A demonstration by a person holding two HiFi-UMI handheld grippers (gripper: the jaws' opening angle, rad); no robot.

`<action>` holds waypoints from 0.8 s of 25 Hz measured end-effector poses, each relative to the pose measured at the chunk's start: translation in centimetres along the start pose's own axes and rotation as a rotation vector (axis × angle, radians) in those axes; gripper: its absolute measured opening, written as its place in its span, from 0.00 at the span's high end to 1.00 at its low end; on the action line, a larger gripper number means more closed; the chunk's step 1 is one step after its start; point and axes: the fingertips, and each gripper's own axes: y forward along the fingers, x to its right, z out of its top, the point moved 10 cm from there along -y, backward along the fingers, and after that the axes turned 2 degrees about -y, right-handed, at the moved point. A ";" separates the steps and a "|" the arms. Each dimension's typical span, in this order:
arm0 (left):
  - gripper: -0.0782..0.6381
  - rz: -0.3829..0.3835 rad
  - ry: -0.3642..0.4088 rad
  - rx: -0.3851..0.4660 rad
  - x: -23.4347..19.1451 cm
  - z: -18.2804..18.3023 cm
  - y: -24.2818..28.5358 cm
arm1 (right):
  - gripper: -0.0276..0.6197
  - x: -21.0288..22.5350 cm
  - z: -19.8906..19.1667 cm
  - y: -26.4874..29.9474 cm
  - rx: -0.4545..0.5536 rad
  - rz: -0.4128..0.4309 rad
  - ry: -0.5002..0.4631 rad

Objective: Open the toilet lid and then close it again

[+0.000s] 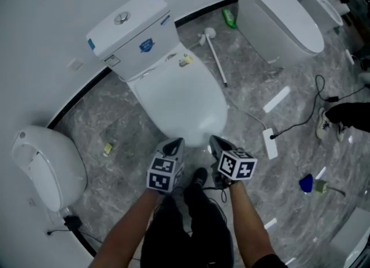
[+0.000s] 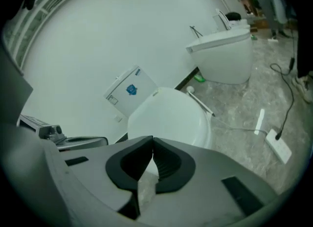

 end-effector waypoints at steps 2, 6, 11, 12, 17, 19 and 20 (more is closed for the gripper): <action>0.88 -0.003 0.012 0.019 0.2 0.8 -1.2 | 0.94 -2.4 1.5 -1.3 0.038 0.024 -0.058; 0.88 -0.002 0.029 0.062 0.3 1.8 -4.5 | 0.94 -7.7 2.8 -4.1 0.094 0.057 -0.170; 0.88 -0.002 0.041 0.169 1.1 3.0 -10.9 | 0.94 -13.9 2.9 -8.8 0.179 0.084 -0.287; 0.88 -0.003 0.043 0.192 1.4 3.2 -12.5 | 0.94 -15.2 2.8 -9.8 0.197 0.086 -0.315; 0.88 -0.019 0.073 0.285 2.8 3.3 -20.3 | 0.94 -21.8 1.8 -15.2 0.279 0.077 -0.459; 0.88 -0.021 0.093 0.303 3.6 2.9 -23.3 | 0.94 -24.2 1.0 -17.3 0.308 0.066 -0.510; 0.88 -0.019 0.101 0.313 4.0 2.7 -24.8 | 0.94 -25.4 0.6 -18.4 0.324 0.067 -0.530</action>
